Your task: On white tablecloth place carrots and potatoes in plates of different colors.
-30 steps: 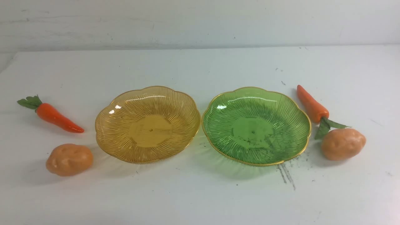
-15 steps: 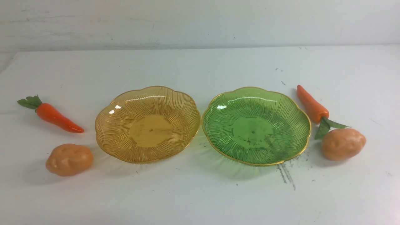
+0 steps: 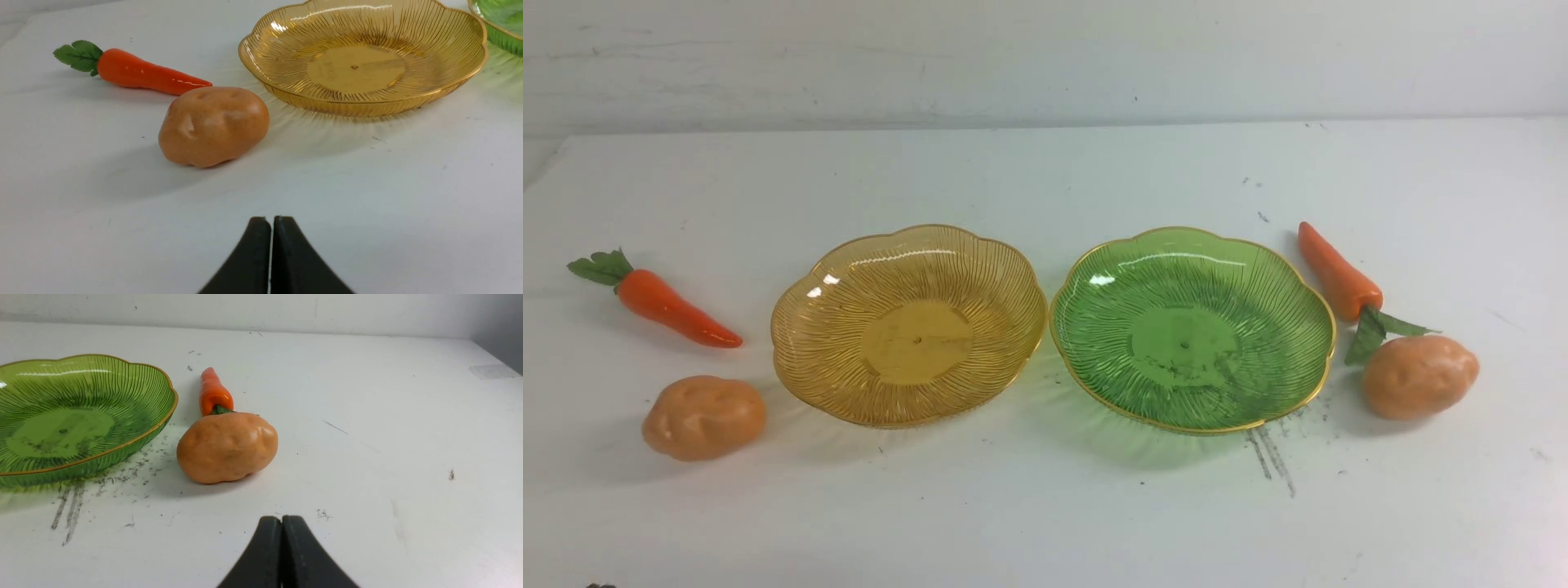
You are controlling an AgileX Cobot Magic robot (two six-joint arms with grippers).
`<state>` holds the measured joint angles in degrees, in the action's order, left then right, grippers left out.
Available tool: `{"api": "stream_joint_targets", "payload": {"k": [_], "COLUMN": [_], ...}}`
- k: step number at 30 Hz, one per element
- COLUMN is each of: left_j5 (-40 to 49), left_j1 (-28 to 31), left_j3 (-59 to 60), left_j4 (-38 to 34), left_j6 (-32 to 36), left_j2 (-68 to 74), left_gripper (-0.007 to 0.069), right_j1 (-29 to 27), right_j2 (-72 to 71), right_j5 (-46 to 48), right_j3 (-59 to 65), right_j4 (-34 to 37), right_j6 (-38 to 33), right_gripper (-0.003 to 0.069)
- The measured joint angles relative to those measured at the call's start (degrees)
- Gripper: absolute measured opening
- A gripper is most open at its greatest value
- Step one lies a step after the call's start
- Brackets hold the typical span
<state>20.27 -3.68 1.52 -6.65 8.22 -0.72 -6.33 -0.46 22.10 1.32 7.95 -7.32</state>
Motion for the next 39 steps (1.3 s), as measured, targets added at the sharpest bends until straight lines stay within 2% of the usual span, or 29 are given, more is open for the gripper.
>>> {"api": "stream_joint_targets", "payload": {"k": [5, 6, 7, 8, 10, 13, 16, 17, 22, 25, 30, 32, 34, 39], "left_j5": [-8.4, -8.7, -10.6, -11.0, -13.8, -16.0, -19.5, -22.6, -32.3, -38.9, -50.7, -50.8, -48.8, -31.0], "left_j1": [0.0, 0.0, 0.0, 0.0, 0.0, 0.0, 0.0, 0.0, 0.0, 0.0, 0.0, 0.0, 0.0, 0.0], "left_j3": [0.1, 0.1, 0.1, 0.1, 0.1, 0.1, 0.1, 0.1, 0.1, 0.1, -1.2, -2.8, -8.6, -24.3], "left_j4": [-17.1, -17.9, -23.3, -24.9, -35.0, -40.0, -44.0, -45.9, -48.9, -49.7, -48.5, -47.4, -42.8, -38.5], "left_j6": [-6.2, -6.5, -7.9, -8.2, -8.9, -8.6, -7.6, -6.7, -6.3, -6.3, -6.0, -5.4, -1.2, 14.1], "left_j2": [0.0, 0.0, 0.0, 0.0, 0.0, 0.0, 0.0, 0.0, 0.0, 0.0, 0.0, 0.0, 0.4, 12.2], "left_gripper": [-0.0003, -0.0003, -0.0003, -0.0003, -0.0003, -0.0003, -0.0003, -0.0003, -0.0003, -0.0003, -0.0003, -0.0003, -0.0003, -0.0003], "right_j1": [0.0, 0.0, 0.0, 0.0, 0.0, 0.0, 0.0, 0.0, 0.0, 0.0, 0.0, 0.0, 0.0, 0.0], "right_j2": [0.0, 0.0, 0.0, 0.0, 0.0, 0.0, 0.0, 0.0, 0.0, 0.0, 0.0, 0.0, 0.0, 8.5], "right_j5": [0.0, 0.0, 0.0, 0.0, 0.0, -0.1, -1.8, -4.6, -13.3, -15.3, -18.5, -18.1, -15.2, -3.4], "right_j3": [0.0, 0.0, 0.0, 0.0, 0.0, 0.0, 0.3, 0.4, 0.4, 0.4, 0.4, -0.3, -5.3, -25.7], "right_j4": [-1.7, -1.7, -1.8, -1.9, -2.0, -1.5, 4.4, 12.2, 36.4, 44.1, 52.4, 53.8, 53.8, 50.2], "right_j6": [-0.4, -0.4, -0.4, -0.4, -0.4, -0.1, 2.5, 6.4, 14.1, 14.3, 13.4, 12.4, 6.4, -10.5], "right_gripper": [-0.0018, -0.0018, -0.0018, -0.0018, -0.0018, -0.0018, -0.0018, -0.0018, -0.0018, -0.0018, -0.0018, -0.0018, -0.0018, -0.0018]}}
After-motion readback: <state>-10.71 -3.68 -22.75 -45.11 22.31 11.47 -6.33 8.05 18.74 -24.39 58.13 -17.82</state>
